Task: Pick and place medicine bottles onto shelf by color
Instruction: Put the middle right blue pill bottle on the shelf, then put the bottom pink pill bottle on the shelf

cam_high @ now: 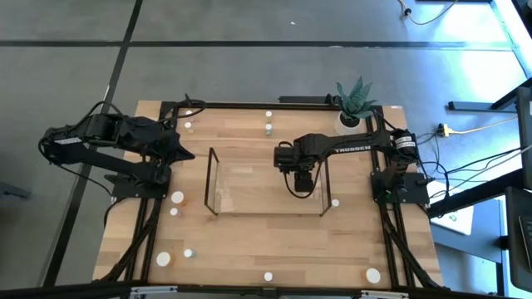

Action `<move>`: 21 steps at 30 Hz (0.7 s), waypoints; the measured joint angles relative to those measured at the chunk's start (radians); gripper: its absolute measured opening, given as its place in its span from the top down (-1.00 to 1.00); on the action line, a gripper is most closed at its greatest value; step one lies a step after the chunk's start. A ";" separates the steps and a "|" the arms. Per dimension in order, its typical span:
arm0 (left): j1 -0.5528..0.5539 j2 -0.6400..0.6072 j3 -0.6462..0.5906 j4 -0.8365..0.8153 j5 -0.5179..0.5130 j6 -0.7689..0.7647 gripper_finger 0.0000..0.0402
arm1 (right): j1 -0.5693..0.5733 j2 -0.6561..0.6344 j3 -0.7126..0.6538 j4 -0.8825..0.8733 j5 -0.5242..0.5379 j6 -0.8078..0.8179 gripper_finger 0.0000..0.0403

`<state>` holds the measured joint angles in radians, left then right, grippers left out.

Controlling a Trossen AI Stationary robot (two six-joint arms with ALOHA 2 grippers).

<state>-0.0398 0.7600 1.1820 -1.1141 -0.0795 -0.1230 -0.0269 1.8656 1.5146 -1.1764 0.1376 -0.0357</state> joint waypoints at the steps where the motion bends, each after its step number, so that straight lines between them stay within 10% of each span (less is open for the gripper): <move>1: 0.000 0.000 0.000 0.000 0.000 0.000 1.00 | 0.000 0.000 0.000 -0.001 0.000 -0.002 0.06; 21: 0.000 0.000 0.000 0.000 0.000 0.000 1.00 | 0.002 -0.080 0.000 -0.064 0.000 0.006 0.06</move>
<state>-0.0398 0.7601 1.1824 -1.1140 -0.0795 -0.1230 -0.0251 1.7858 1.5146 -1.2402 0.1379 -0.0299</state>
